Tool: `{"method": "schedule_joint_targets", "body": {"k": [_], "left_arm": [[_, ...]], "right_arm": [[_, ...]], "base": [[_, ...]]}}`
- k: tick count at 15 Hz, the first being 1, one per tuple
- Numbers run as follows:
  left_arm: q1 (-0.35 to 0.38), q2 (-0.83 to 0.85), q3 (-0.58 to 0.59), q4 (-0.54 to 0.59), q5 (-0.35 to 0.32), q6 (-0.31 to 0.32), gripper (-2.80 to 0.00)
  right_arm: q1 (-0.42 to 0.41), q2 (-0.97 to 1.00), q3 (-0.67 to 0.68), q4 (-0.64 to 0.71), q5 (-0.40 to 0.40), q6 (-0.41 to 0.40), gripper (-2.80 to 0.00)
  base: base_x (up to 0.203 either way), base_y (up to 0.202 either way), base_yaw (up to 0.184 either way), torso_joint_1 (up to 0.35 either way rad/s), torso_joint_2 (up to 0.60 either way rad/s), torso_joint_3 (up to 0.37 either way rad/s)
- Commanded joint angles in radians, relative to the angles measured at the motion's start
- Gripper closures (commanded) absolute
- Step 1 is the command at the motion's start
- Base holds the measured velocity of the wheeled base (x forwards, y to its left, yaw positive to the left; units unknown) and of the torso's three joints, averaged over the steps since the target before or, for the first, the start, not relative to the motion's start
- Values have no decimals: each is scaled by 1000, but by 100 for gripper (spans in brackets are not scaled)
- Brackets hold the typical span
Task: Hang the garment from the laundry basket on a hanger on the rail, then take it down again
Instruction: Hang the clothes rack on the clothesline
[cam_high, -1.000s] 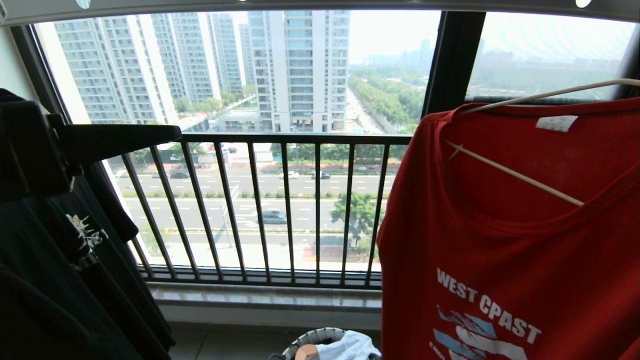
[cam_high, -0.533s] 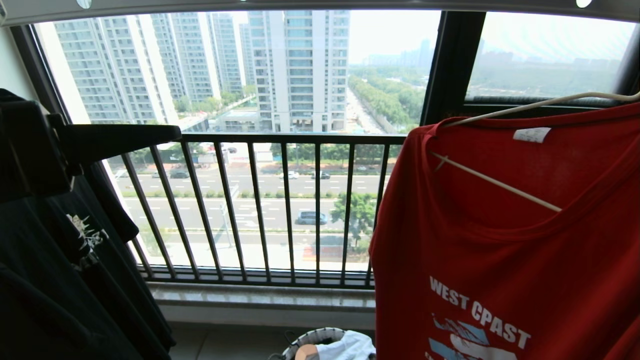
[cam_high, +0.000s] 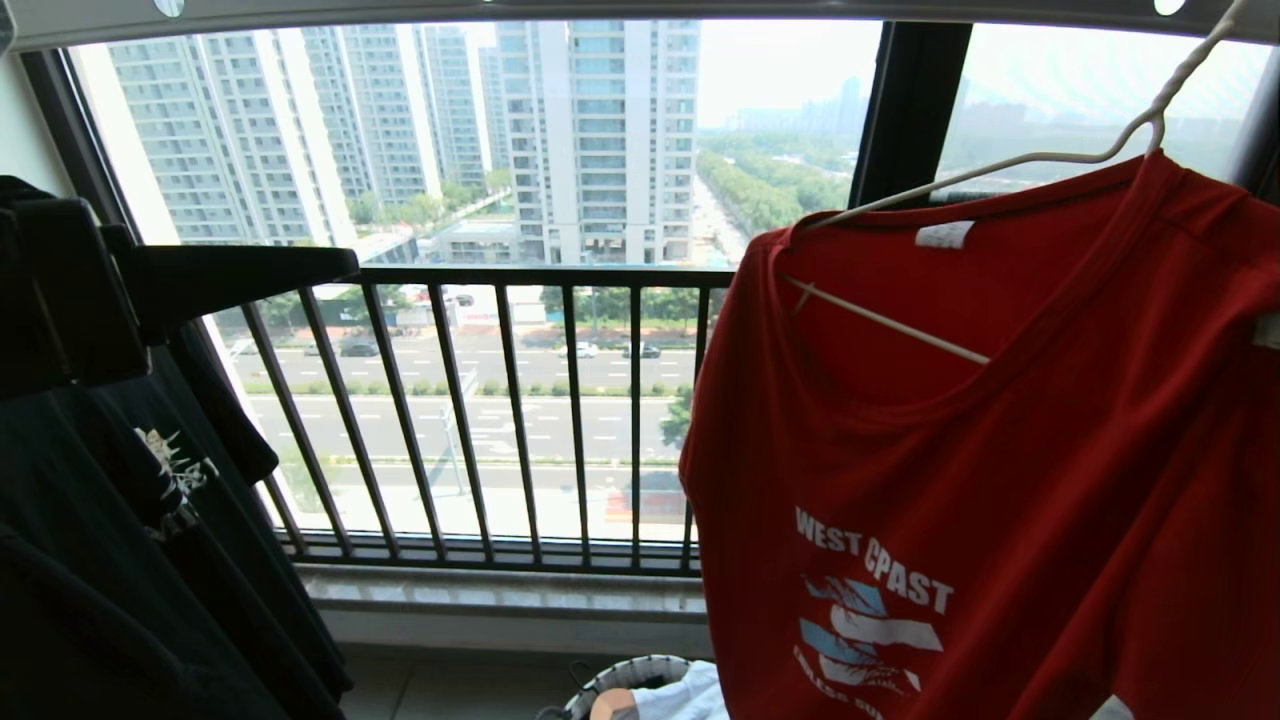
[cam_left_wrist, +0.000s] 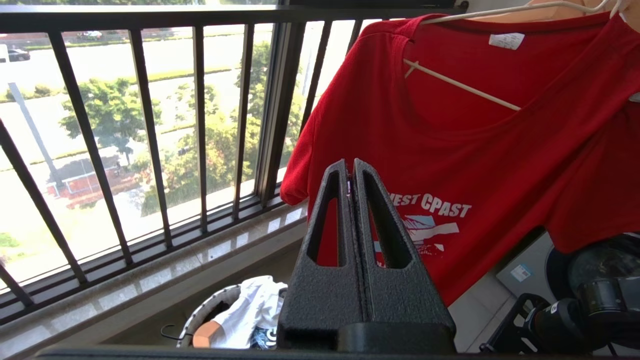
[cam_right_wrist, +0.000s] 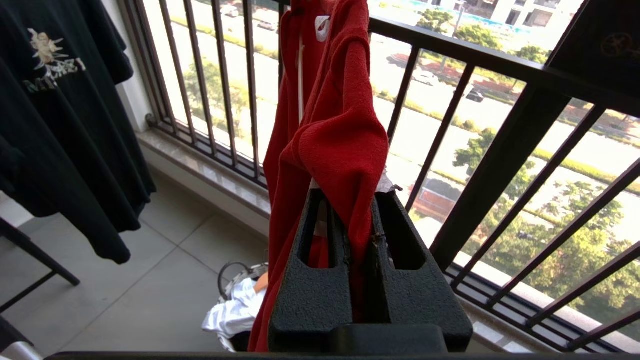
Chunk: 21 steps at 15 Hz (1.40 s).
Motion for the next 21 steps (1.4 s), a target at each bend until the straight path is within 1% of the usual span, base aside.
{"method": "schedule_joint_targets", "body": {"k": [1, 2, 4, 6, 8, 12, 13, 16, 21], "left_arm": [[1, 4, -1, -1, -3, -1, 0], [2, 4, -1, -1, -2, -1, 0], [3, 4, -1, -2, -2, -1, 0], [17, 6, -5, -2, -2, -1, 0], [22, 6, -5, -2, -2, -1, 0], [26, 4, -5, -2, -2, -1, 0], [28, 4, -5, -2, -2, 0, 0], [30, 4, -5, -2, -2, 0, 0], [31, 4, -5, -2, -2, 2, 0]], "right_arm": [[29, 62, -1, -35, 0, -2, 0], [48, 78, -1, -62, -2, -2, 0], [58, 116, -16, -90, -7, -2, 0], [63, 138, -33, -92, -7, -2, 0], [98, 157, -38, -93, -8, -1, 0], [113, 204, -78, -92, -9, -1, 0], [120, 217, -87, -92, -16, -1, 0], [154, 262, -123, -93, -79, -1, 0], [174, 298, -166, -92, -92, -4, 0]], "base": [[0, 0, 0, 0, 0, 0], [0, 0, 0, 0, 0, 0], [0, 0, 0, 0, 0, 0], [0, 0, 0, 0, 0, 0], [0, 0, 0, 0, 0, 0], [0, 0, 0, 0, 0, 0], [0, 0, 0, 0, 0, 0], [0, 0, 0, 0, 0, 0], [0, 0, 0, 0, 0, 0]]}}
